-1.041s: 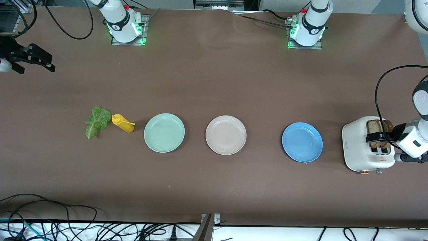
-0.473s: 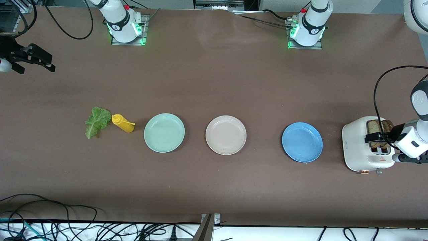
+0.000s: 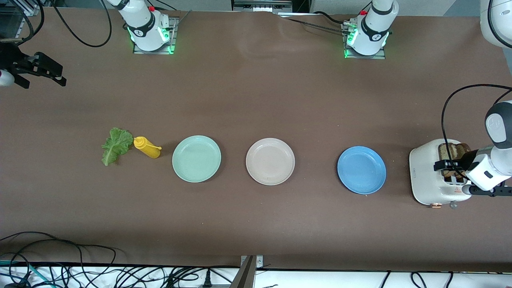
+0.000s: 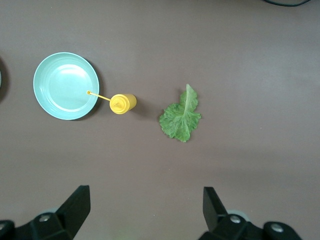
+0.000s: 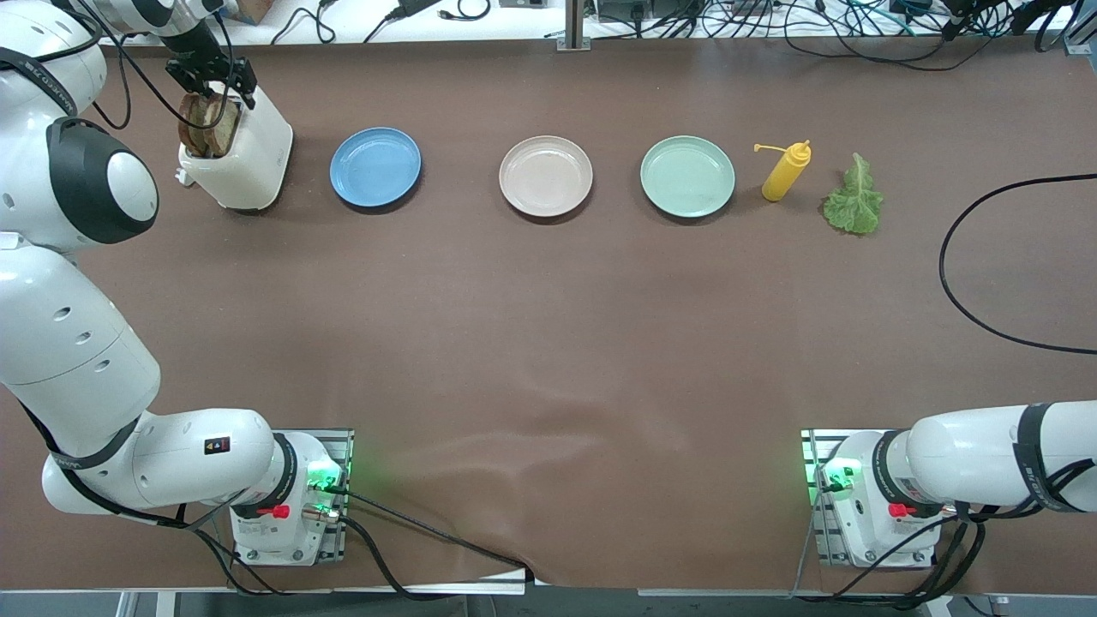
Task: Make sandwich on beige plate with both arms
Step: 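Lower the left gripper and grasp the bread slice in the toaster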
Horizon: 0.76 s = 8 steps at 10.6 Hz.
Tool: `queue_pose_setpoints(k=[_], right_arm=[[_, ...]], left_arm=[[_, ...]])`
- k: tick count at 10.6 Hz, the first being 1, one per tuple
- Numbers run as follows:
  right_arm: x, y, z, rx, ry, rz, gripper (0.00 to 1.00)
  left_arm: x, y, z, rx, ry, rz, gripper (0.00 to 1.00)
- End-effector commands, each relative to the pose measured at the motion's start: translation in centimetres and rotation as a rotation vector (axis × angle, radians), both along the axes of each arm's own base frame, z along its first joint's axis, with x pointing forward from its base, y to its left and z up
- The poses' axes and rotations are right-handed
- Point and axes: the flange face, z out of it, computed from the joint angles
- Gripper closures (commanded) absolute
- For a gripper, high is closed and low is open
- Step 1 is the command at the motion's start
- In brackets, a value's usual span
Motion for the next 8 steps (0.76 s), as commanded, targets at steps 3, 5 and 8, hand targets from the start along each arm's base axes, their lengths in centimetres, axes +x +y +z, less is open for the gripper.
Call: queue_pose_setpoints(k=[3, 5, 8], right_arm=[[-0.3, 0.12, 0.83, 0.002, 0.0, 0.005, 0.0], [-0.3, 0.12, 0.83, 0.002, 0.0, 0.005, 0.0], [-0.31, 0.04, 0.76, 0.002, 0.002, 0.004, 0.0]], left_arm=[[-0.08, 1.16, 0.37, 0.012, 0.009, -0.094, 0.86], [-0.14, 1.24, 0.46, 0.008, 0.011, -0.122, 1.0], [-0.26, 1.53, 0.73, -0.001, 0.021, -0.155, 1.0]])
